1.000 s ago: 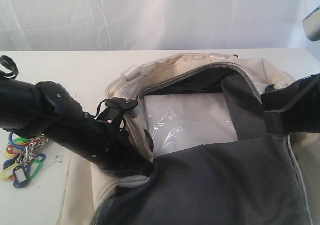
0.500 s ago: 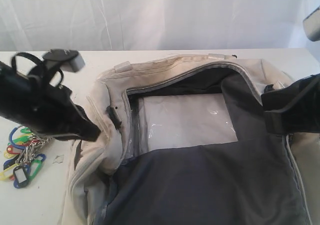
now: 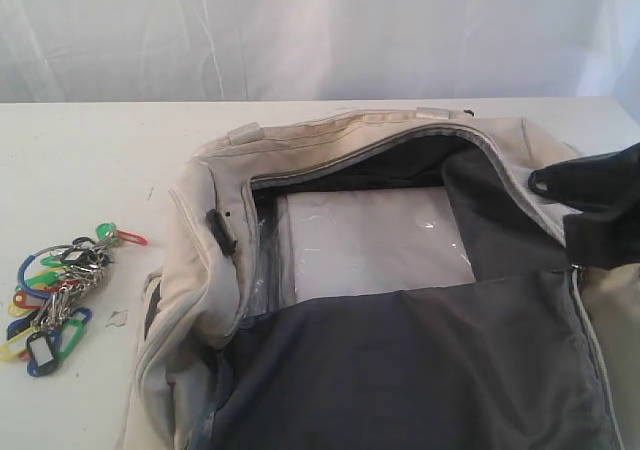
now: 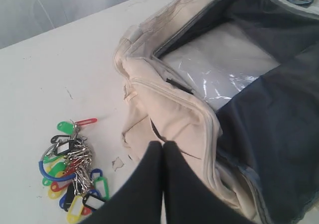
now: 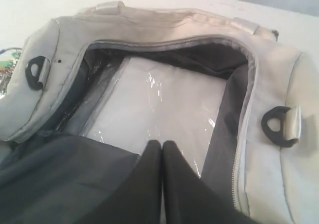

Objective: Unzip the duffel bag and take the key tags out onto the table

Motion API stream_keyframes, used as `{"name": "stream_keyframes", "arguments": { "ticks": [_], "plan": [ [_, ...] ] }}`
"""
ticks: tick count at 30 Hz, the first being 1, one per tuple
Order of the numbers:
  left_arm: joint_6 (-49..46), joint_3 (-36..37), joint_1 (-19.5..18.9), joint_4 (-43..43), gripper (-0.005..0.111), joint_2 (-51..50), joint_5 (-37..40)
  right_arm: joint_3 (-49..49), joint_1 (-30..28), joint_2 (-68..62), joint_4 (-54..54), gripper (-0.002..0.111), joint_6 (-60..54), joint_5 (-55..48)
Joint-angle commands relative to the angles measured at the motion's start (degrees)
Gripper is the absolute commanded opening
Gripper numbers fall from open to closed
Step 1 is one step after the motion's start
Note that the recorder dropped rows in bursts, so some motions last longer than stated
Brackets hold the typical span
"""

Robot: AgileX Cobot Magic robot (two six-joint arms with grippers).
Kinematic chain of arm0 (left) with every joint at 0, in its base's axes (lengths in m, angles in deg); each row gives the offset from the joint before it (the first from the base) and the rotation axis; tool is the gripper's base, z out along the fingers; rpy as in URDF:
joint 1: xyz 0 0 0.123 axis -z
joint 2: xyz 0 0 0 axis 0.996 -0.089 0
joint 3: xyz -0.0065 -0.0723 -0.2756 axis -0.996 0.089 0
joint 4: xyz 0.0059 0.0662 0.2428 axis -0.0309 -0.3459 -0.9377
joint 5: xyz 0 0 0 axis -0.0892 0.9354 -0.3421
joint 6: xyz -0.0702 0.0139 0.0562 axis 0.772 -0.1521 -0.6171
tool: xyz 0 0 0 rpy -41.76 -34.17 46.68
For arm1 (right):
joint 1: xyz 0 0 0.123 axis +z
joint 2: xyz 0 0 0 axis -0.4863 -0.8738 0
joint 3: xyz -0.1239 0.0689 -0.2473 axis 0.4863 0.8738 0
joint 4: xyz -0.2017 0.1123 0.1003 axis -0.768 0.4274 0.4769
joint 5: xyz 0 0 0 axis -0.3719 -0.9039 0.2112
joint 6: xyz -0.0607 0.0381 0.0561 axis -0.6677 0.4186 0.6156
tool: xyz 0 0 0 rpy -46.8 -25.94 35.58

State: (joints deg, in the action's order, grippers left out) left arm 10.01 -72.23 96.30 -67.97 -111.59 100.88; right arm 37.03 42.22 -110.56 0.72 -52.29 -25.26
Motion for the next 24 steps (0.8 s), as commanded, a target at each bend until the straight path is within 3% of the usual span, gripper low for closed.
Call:
{"name": "stream_keyframes", "arguments": {
  "ticks": [1, 5, 9, 24],
  "plan": [
    [1.60, 7.75, -0.09, 1.31, 0.000, 11.49, -1.22, 4.08, 0.01, 5.65, -1.53, 0.000, 3.09, 3.26],
    [1.60, 14.16, -0.09, 2.83, 0.000, 14.25, -6.57, 7.31, 0.01, 9.53, -2.56, 0.000, 3.18, 6.71],
    [1.60, 17.78, -0.09, 3.29, 0.000, 14.25, -7.22, 7.56, 0.01, 11.67, -2.86, 0.000, 2.85, 10.31],
    [1.12, 18.24, -0.09, 3.29, 0.000, 14.25, -6.60, 7.56, 0.01, 12.50, -2.74, 0.000, 2.85, 10.85]
  ]
}}
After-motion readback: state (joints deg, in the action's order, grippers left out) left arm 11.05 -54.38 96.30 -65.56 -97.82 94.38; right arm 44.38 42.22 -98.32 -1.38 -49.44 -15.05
